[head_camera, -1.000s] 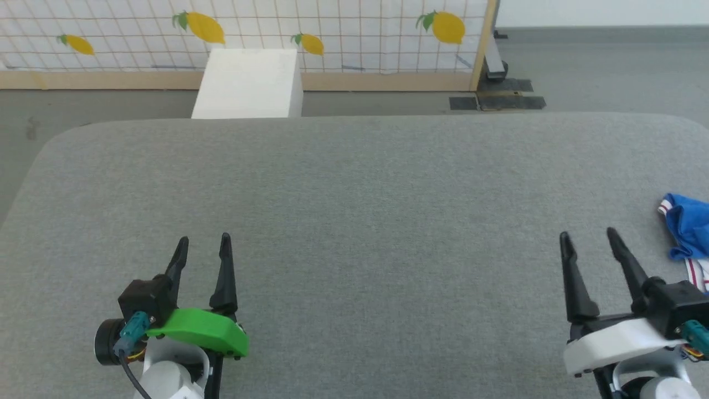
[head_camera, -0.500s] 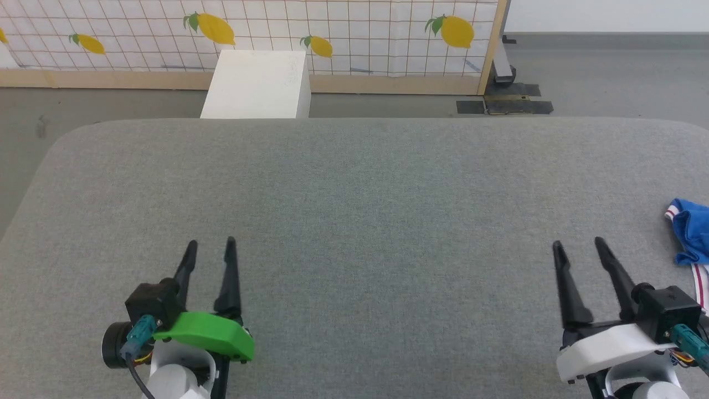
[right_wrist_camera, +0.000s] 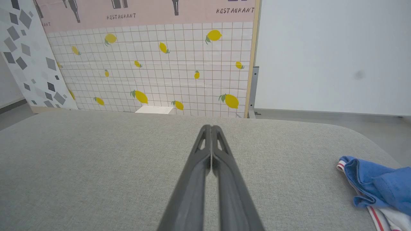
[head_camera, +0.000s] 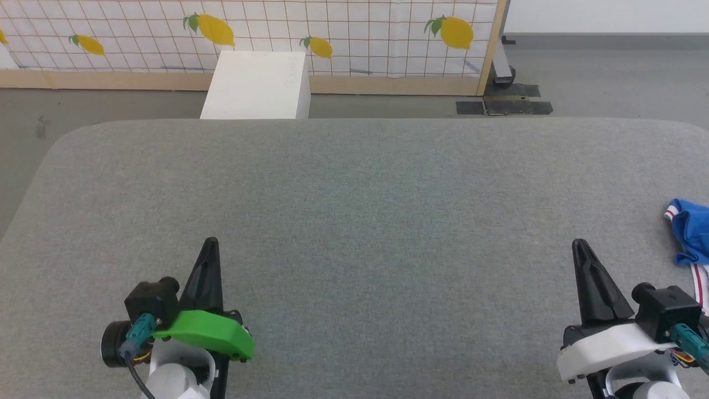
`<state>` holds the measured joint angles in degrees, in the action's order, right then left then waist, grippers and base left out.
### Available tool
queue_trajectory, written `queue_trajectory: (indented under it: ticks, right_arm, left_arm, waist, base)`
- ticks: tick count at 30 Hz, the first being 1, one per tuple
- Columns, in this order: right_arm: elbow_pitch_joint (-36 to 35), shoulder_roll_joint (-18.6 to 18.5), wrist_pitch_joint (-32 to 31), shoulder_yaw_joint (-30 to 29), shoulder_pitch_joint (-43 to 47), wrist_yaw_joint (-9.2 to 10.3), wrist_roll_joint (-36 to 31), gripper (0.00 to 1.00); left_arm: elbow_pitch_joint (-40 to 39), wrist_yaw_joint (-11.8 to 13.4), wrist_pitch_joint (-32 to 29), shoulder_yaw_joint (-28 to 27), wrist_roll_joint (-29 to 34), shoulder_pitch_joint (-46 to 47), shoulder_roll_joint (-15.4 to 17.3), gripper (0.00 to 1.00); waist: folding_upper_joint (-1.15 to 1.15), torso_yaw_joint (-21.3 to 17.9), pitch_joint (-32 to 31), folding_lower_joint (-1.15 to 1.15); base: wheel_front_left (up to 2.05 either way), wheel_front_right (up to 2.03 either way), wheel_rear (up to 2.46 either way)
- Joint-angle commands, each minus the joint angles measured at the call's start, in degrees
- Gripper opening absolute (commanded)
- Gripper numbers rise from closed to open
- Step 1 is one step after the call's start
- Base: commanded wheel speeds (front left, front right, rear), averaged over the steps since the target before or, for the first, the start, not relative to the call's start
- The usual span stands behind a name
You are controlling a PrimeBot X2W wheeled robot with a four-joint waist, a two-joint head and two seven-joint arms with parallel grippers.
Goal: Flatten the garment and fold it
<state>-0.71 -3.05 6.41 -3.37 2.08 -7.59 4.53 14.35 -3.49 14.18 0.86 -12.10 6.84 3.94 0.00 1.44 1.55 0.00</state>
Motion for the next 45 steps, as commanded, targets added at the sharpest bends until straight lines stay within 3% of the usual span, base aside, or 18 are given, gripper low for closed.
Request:
queue_trajectory:
  ticks: [1, 45]
  right_arm:
    - [0.0, 0.0, -0.2, 0.2, -0.1, 0.01, -0.2, 0.0]
    - [0.3, 0.1, -2.5, 1.3, -0.8, 0.04, -1.8, 0.0]
  left_arm:
    - [-0.4, 0.2, -0.4, 0.0, 0.6, -0.4, -0.1, 0.0]
    - [-5.6, 1.4, -5.5, -0.3, 4.9, -2.8, -0.4, 0.0]
  waist:
    - [0.0, 0.0, 0.0, 0.0]
    - [0.0, -0.5, -0.6, 0.0]
  base:
    - [0.0, 0.0, 0.0]
    - [0.0, 0.0, 0.0]
